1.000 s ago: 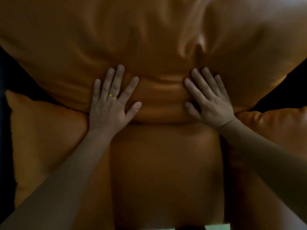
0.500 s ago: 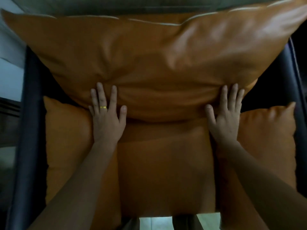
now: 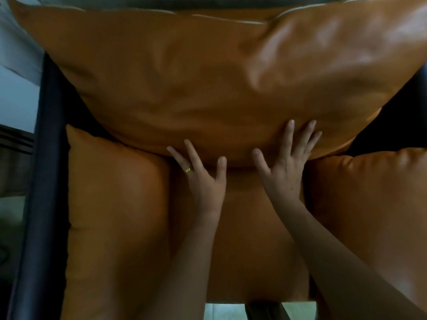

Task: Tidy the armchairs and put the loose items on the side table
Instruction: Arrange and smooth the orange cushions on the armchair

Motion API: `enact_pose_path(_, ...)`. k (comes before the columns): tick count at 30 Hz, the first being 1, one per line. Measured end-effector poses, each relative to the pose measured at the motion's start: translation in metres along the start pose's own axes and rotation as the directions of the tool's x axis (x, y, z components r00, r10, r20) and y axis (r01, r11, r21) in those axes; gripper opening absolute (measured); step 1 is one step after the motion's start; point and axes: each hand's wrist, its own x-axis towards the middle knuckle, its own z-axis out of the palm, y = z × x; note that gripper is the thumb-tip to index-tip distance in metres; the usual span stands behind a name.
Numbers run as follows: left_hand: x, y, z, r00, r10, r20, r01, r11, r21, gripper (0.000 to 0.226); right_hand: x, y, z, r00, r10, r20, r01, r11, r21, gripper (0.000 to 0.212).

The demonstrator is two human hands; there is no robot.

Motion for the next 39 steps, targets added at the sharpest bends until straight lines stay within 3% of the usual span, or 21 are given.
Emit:
enact_pose_path(3,0.006,-0.01,0.015,0.999,-0.046,0.018,0.046,0.999,-0.009,0.101,0.0,0.018,0.009,0.999,0.04,0.023,-0.037,0.994,-0.104,0.098)
enact_pose_path(6,-0.012,-0.037,0.008,0.981,-0.092,0.169,0.071,0.99,0.126,0.103,-0.018,0.033,0.014,0.988,0.132,0.085,-0.129,0.991,-0.048,0.096)
enact_pose_path(8,-0.026,-0.057,-0.003,0.938,-0.172,0.302,0.096,0.964,0.25,0.101,-0.038,0.041,0.015,0.952,0.254,0.174,-0.248,0.967,-0.053,0.097)
enact_pose_path(11,-0.046,-0.071,-0.019,0.894,-0.225,0.388,0.057,0.915,0.399,0.088,-0.063,0.049,0.012,0.878,0.351,0.326,-0.348,0.935,-0.07,0.09)
enact_pose_path(15,-0.078,-0.061,-0.048,0.875,-0.281,0.394,0.121,0.916,0.383,0.067,-0.09,0.039,-0.01,0.846,0.325,0.423,-0.298,0.946,-0.13,0.073)
enact_pose_path(18,-0.1,-0.052,-0.073,0.869,-0.309,0.387,0.164,0.917,0.364,0.064,-0.1,0.022,-0.028,0.847,0.266,0.461,-0.232,0.964,-0.131,0.072)
enact_pose_path(22,-0.124,-0.042,-0.103,0.9,-0.333,0.282,0.241,0.917,0.316,0.065,-0.097,-0.011,-0.045,0.811,0.064,0.581,-0.073,0.997,-0.008,0.072)
enact_pose_path(27,-0.154,-0.024,-0.13,0.905,-0.398,0.151,0.354,0.9,0.254,0.06,-0.087,-0.061,-0.043,0.707,-0.158,0.689,0.093,0.987,0.131,0.068)
enact_pose_path(31,-0.177,-0.02,-0.159,0.929,-0.369,-0.011,0.364,0.913,0.185,0.058,-0.092,-0.122,-0.037,0.596,-0.288,0.75,0.194,0.957,0.214,0.066)
enact_pose_path(35,-0.202,-0.024,-0.197,0.833,-0.49,-0.258,0.518,0.854,0.048,0.056,-0.114,-0.174,-0.025,0.467,-0.47,0.749,0.382,0.871,0.308,0.062)
enact_pose_path(37,-0.213,-0.033,-0.215,0.81,-0.48,-0.337,0.53,0.845,0.069,0.053,-0.129,-0.193,-0.013,0.372,-0.554,0.745,0.481,0.802,0.355,0.059)
enact_pose_path(39,-0.219,-0.049,-0.23,0.8,-0.431,-0.418,0.517,0.849,0.114,0.05,-0.145,-0.208,0.002,0.257,-0.657,0.708,0.634,0.668,0.389,0.054)
